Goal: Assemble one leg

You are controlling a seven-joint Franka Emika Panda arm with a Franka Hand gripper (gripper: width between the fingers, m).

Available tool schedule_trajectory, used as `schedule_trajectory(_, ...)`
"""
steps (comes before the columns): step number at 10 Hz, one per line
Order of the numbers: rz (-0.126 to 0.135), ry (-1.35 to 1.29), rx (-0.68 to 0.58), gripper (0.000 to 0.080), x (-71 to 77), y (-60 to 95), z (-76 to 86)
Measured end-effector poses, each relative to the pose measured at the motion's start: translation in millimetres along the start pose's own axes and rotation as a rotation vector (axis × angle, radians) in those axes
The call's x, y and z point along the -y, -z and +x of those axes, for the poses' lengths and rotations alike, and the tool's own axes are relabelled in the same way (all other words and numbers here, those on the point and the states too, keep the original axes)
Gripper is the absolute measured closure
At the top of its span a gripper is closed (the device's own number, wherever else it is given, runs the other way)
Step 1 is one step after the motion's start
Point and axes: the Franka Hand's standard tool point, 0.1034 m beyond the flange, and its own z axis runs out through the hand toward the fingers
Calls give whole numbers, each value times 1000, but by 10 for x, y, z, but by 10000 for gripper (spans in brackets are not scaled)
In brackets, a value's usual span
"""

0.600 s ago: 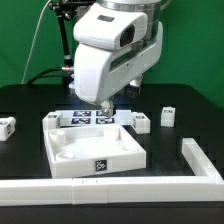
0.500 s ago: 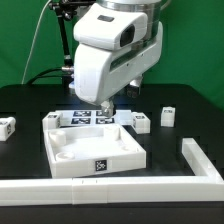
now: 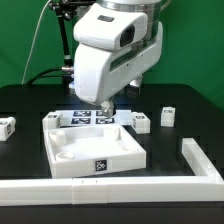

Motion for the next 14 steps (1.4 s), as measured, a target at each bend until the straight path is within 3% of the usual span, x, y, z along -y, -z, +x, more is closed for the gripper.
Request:
schedule_trajectory(2,-12,87,-14,150,9,-93,-37)
schedule_trajectory(5,12,356,-13,150,12,-329,-310)
schedule_trajectory(7,16,369,-38,150,-11,-374,-396)
schedule_trajectory(10,14,379,-36,150,-16,-375,-396)
schedule_trajectory(11,-2,415,-43,150,-41,-341,-402)
schedule_trajectory(12,-66,500,-80,150,-69,-369,-424)
schedule_trajectory(13,-122,575,-106,150,-6,-483,-536)
schedule_trajectory(14,-158,652,-111,150,53,-589,-620)
